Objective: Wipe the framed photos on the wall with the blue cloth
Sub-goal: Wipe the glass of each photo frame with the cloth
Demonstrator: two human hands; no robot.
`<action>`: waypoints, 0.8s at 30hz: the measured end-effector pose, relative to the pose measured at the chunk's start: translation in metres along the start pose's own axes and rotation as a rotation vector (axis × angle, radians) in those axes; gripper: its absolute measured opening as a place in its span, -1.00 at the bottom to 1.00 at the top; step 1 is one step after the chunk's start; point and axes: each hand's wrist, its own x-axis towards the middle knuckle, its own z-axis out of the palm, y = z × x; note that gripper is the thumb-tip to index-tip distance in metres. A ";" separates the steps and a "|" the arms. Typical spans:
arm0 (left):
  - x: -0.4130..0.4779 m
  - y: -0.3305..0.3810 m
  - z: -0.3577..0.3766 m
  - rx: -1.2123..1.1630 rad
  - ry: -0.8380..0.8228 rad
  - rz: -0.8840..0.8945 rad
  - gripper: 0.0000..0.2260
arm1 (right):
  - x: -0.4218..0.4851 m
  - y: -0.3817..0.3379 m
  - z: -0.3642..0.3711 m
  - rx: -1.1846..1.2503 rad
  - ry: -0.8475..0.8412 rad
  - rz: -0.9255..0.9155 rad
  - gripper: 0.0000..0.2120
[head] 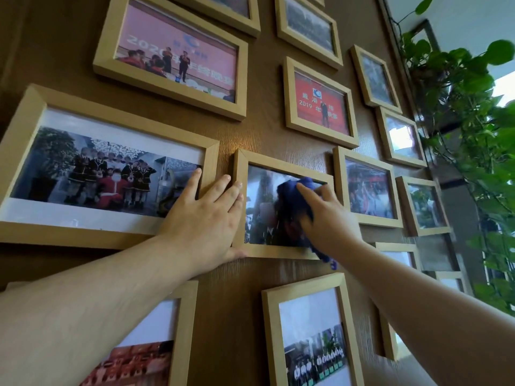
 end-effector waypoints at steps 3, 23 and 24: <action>0.001 0.000 -0.001 -0.008 -0.003 -0.008 -0.13 | -0.015 -0.030 -0.001 0.007 -0.047 -0.229 -0.43; 0.003 0.003 0.000 -0.049 -0.045 -0.018 -0.15 | -0.044 -0.025 -0.009 -0.156 -0.151 -0.358 -0.49; 0.002 0.003 -0.001 -0.046 -0.044 -0.013 -0.15 | -0.043 -0.022 -0.009 -0.168 -0.145 -0.323 -0.49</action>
